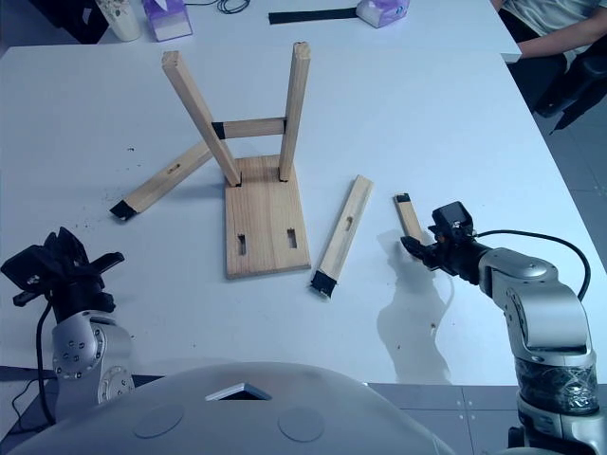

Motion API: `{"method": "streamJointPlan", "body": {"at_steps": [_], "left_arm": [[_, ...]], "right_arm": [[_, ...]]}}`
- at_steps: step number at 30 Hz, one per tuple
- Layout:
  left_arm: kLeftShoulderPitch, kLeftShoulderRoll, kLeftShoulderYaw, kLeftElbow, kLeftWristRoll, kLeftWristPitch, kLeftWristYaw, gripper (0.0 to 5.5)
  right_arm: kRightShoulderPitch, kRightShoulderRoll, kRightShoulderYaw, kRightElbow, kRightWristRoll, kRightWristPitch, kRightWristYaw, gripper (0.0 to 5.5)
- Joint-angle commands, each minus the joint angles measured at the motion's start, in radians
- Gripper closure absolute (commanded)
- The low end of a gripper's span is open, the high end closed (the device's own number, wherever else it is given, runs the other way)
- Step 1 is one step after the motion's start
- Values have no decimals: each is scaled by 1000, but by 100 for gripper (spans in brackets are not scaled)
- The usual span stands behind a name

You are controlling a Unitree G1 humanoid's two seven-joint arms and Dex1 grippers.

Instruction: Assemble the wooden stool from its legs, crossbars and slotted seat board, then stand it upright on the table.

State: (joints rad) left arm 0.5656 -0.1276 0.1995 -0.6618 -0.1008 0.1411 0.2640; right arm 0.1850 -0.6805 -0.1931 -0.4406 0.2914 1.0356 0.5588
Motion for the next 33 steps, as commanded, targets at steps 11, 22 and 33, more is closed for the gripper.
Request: {"method": "streamJointPlan", "body": {"at_steps": [11, 22, 33], "left_arm": [[-41, -7, 11, -3, 12, 44, 2, 480], [-181, 90, 65, 31, -34, 118, -58, 480], [-826, 310, 344, 154, -724, 205, -130, 465]], "right_arm": [[198, -20, 36, -28, -65, -70, -58, 280], [185, 149, 0, -46, -74, -146, -203, 420], [-1047, 329, -237, 872, 143, -648, -380, 420]]}}
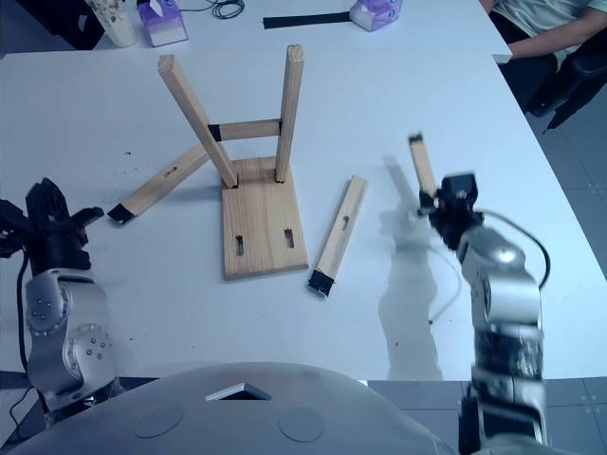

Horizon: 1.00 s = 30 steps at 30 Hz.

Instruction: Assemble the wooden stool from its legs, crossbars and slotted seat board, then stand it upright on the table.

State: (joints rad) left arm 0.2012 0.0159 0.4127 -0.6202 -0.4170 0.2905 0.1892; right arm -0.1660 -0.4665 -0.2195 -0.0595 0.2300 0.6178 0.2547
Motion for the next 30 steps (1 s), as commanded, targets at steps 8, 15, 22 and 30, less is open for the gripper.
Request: {"method": "streamJointPlan", "body": {"at_steps": [8, 15, 22, 30], "left_arm": [[-786, 239, -7, 174, -673, 153, -255, 342], [-842, 260, -72, 264, -951, 309, -322, 253], [-883, 402, -162, 308, -977, 472, -538, 253], [-919, 453, -196, 343, -989, 548, -708, 253]], "right_arm": [[-806, 209, -156, 201, 606, 62, 229, 420], [-747, 200, -83, 162, 757, 235, 393, 420], [-787, 19, 42, 174, 735, 250, 821, 420], [-891, -33, 158, 328, 604, 133, 1108, 420]]}}
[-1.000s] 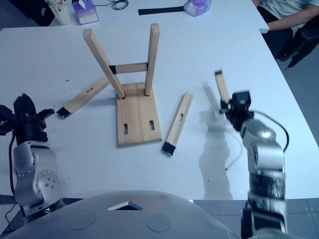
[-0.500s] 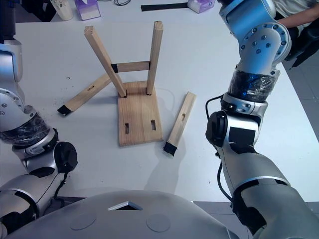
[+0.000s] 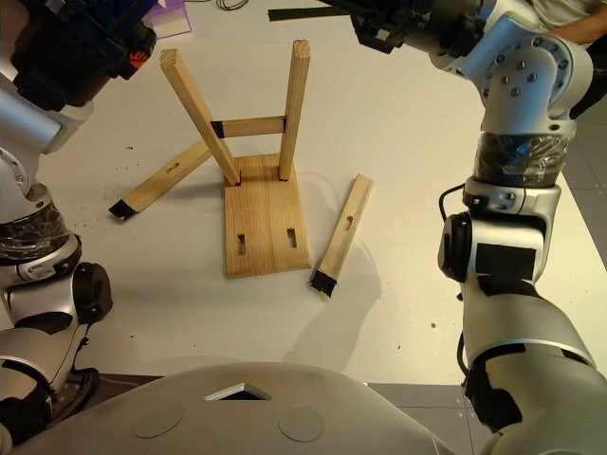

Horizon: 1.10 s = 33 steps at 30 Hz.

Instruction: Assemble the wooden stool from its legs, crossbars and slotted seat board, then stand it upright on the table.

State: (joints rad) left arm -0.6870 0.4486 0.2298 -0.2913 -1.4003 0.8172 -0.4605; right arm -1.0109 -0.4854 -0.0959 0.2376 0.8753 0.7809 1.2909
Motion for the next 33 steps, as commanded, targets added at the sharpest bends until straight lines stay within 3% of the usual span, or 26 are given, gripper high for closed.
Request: {"method": "streamJointPlan", "body": {"at_steps": [1, 10, 20, 30, 33], "left_arm": [[-34, 22, -15, 18, -1, 21, -73, 253], [-30, 44, 8, -25, -1, 14, -89, 253], [-64, 50, 5, -24, 8, 9, -73, 253], [-58, 54, 1, -34, 7, 5, -92, 397], [-45, 57, -1, -46, 25, 0, -111, 405]], "right_arm": [[-51, -19, 42, 37, -49, -31, 93, 420], [-28, -67, 119, 98, -148, -52, 252, 420], [-17, -78, 119, 104, -169, -39, 268, 420], [8, -81, 115, 85, -178, -36, 259, 420], [4, -82, 109, 86, -172, -26, 257, 420]]}}
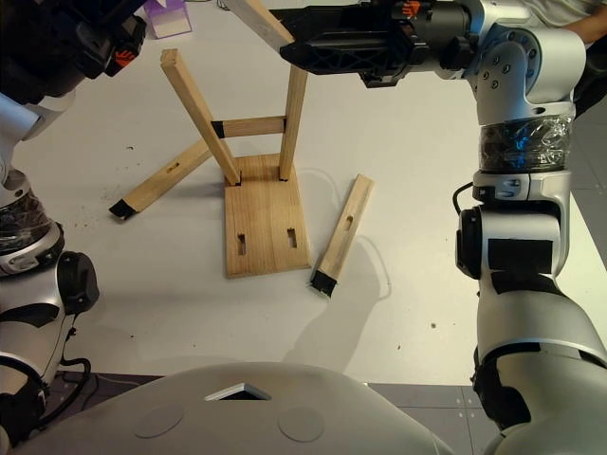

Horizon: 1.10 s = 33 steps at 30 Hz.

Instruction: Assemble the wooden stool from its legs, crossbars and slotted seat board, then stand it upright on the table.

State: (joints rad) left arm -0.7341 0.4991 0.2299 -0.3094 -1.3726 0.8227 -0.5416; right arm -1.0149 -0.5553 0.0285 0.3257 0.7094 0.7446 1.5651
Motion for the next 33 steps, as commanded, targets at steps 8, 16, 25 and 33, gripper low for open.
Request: {"method": "streamJointPlan", "body": {"at_steps": [8, 16, 25, 33], "left_arm": [[75, -1, 8, -68, 50, -47, -52, 415], [220, 3, 51, -161, 71, -109, -26, 418], [278, 152, 86, -119, 184, -114, -133, 419], [525, 330, 180, 2, 461, -225, -266, 419]], "right_arm": [[35, -2, -40, 8, -20, -1, -61, 420], [84, -60, -5, 7, -109, -97, -32, 307], [354, -147, -159, -80, -120, -211, -141, 304], [502, -101, -384, -221, -32, -211, -389, 304]]}}
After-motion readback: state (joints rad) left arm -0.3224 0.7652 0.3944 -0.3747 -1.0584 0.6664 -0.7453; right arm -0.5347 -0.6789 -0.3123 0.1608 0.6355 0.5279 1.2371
